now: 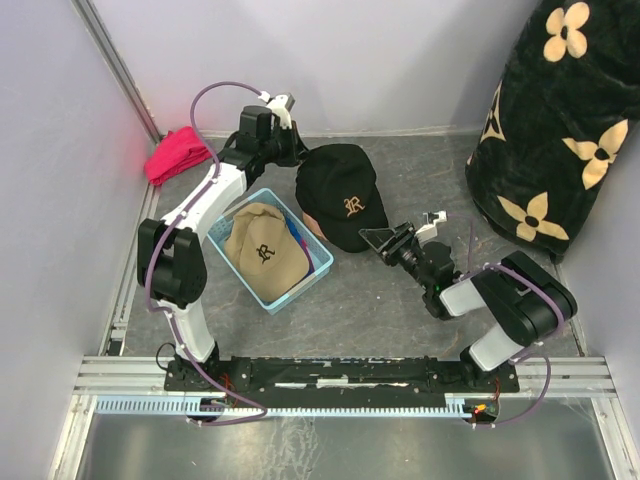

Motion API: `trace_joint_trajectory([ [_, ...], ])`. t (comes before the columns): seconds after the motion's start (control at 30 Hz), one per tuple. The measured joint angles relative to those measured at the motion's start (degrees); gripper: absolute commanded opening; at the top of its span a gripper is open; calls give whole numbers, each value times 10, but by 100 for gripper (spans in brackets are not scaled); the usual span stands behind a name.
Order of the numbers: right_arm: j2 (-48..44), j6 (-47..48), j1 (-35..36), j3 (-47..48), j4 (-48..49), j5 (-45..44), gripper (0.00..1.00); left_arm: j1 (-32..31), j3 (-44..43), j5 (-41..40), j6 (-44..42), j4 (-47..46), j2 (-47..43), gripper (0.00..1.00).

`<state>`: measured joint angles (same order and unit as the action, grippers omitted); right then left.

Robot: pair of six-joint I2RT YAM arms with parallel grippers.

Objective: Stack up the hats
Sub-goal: Stack the hat on the hat.

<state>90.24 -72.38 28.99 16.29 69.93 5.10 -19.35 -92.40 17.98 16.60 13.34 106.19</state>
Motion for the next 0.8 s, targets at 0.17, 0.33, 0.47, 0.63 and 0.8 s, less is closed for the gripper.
trace_joint_trajectory([
  [0.17, 15, -16, 0, -5, 48, 1, 23, 0, 9, -12, 0, 3, 0, 3],
  [0.33, -21, -12, -1, -8, 53, 9, 15, 2, 16, -20, 0, 9, 0, 3],
  [0.47, -69, -5, -8, -9, 30, 10, 14, 2, 26, -25, 0, 10, 0, 3],
  [0.63, -122, -7, -17, -24, -6, -8, 14, 2, 31, -25, 0, 10, -2, 3],
  [0.8, -170, -19, -25, -34, -61, -29, 13, 2, 38, -24, 0, 11, -7, 3],
])
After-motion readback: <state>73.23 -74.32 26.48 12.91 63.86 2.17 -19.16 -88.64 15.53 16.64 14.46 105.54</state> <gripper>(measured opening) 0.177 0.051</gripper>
